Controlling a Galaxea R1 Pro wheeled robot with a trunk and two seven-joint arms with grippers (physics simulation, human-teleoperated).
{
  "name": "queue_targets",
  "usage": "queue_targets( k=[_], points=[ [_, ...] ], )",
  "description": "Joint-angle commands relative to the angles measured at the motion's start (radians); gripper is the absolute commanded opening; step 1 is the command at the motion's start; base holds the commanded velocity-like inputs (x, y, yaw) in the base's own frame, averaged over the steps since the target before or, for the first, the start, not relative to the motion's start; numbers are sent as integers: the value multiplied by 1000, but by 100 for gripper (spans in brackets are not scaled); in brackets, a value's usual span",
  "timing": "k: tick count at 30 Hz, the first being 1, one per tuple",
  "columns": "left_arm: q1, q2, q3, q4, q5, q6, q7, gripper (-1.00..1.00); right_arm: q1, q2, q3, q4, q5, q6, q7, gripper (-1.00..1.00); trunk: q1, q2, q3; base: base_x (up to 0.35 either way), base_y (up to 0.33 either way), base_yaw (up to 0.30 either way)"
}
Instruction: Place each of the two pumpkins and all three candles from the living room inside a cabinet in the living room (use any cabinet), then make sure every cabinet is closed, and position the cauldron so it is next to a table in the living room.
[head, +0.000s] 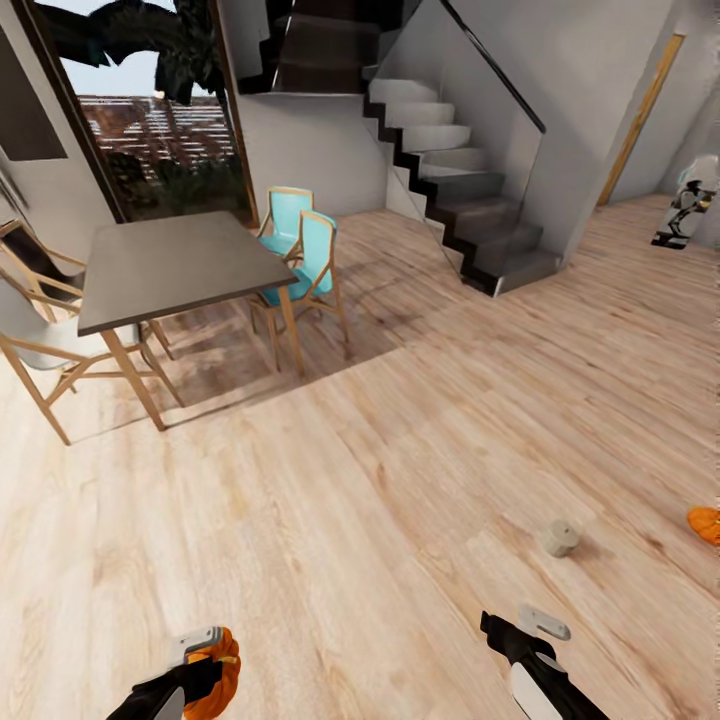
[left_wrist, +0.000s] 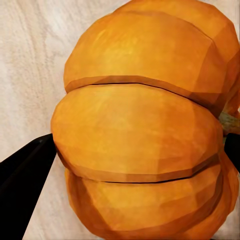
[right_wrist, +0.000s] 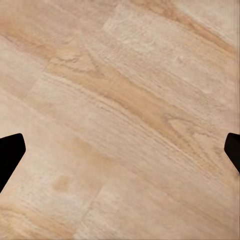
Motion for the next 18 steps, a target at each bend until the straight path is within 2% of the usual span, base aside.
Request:
queue_targets(
  k=[1,8,18],
  points=[
    [0,1,-8,-3,9,4,10,-100,-1,-1,8,-1,-9,-2,-8,100,0,0,-2,44,-34,-144],
    [0,1,-9,-3,8,4,10,-100,-1,-1,8,-1,-9,-2,-8,100,0,0,-10,9,-47,-165],
    [0,1,-9,-3,8,4,10,-100,-1,-1,8,-1,-11,-2,-9,100,0,0,-21,0,-262,-171]
  ],
)
